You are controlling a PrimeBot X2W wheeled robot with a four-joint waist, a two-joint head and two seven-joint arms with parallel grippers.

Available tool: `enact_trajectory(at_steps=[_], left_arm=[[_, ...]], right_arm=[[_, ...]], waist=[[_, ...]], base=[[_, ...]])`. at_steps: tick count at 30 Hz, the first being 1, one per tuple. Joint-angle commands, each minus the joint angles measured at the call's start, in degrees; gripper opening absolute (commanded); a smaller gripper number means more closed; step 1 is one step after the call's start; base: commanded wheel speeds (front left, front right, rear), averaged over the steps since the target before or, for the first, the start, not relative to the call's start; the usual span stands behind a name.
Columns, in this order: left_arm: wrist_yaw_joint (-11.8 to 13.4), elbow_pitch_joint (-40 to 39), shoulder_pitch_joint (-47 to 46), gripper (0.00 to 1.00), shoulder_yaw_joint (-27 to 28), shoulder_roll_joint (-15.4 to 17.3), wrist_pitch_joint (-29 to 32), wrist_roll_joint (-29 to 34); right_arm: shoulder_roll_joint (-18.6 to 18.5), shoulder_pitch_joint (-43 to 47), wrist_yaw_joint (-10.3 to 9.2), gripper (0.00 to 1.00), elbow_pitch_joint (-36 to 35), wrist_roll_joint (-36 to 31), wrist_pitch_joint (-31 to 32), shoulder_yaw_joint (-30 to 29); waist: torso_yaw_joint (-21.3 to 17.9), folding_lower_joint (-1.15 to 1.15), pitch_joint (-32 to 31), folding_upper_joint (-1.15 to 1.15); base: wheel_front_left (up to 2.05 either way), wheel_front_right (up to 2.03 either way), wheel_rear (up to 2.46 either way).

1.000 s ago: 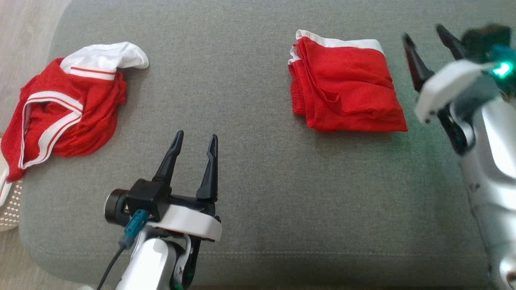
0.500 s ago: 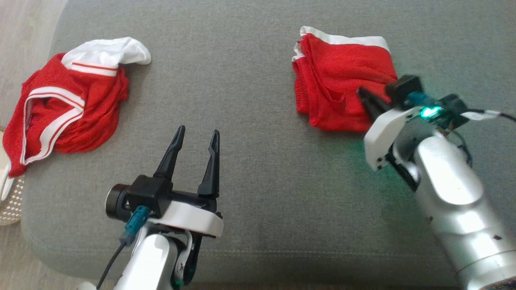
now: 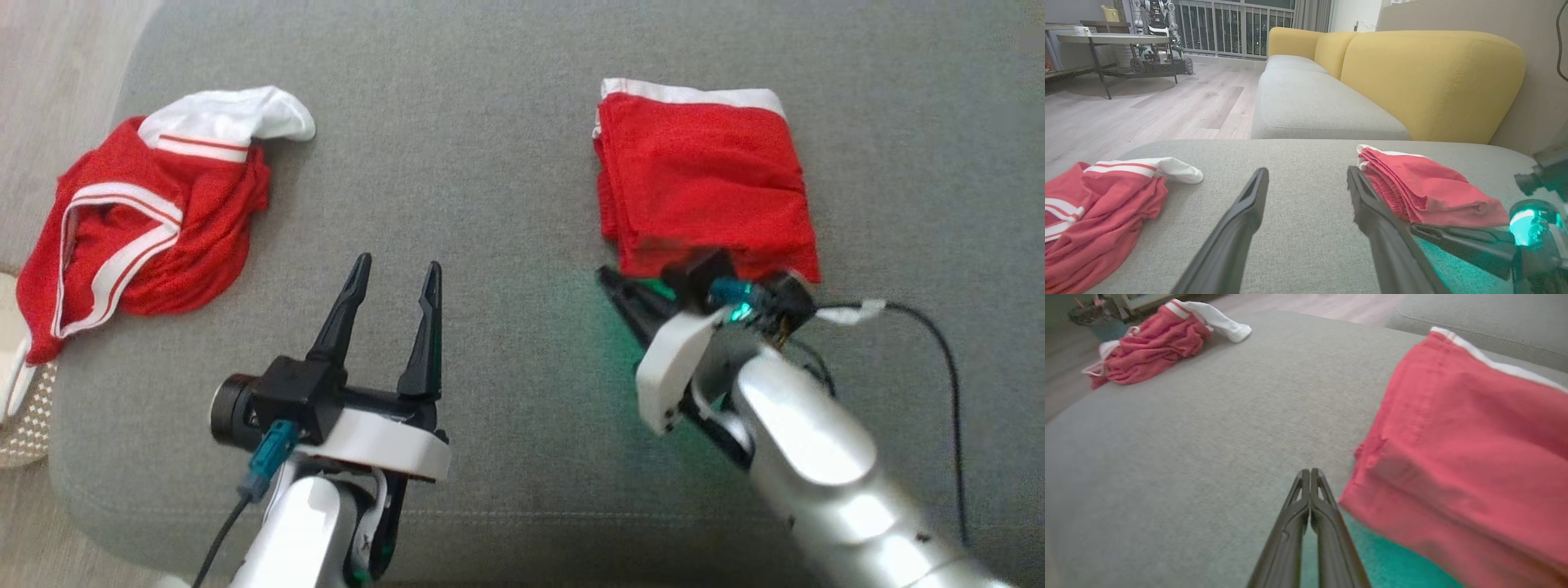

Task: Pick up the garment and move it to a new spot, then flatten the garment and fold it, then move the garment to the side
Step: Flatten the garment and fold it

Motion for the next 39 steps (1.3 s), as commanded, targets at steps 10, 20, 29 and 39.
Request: enact_trajectory(at_steps=[10, 20, 29, 39], left_arm=[[2.8, -2.5, 2.6, 1.00, 5.6, 0.1, -0.3, 0.5], [2.2, -3.5, 6.0, 1.00, 8.2, 0.2, -0.3, 3.0], [1.5, -3.3, 11.0, 1.00, 9.8, 0.2, -0.3, 5.6], [1.2, -2.4, 14.9, 1.00, 12.6, 0.2, -0.3, 4.5]], right_arm=[[1.6, 7.4, -0.02, 1.00, -8.2, -1.9, -9.9, -10.7], [1.7, 20.3, -0.02, 1.00, -21.6, -6.0, -10.7, -24.6], [1.7, 27.5, -0.02, 1.00, -25.0, -8.8, -10.7, -25.3], [1.7, 31.1, -0.02, 1.00, -27.0, -8.2, -10.7, -24.2]], waist=[[-1.9, 0.00, -4.3, 0.00], [-3.0, 0.00, -7.2, 0.00], [-4.6, 0.00, -11.0, 0.00], [-5.3, 0.00, -13.6, 0.00]], base=[[0.00, 0.00, 0.00], [0.00, 0.00, 0.00], [0.00, 0.00, 0.00], [0.00, 0.00, 0.00]])
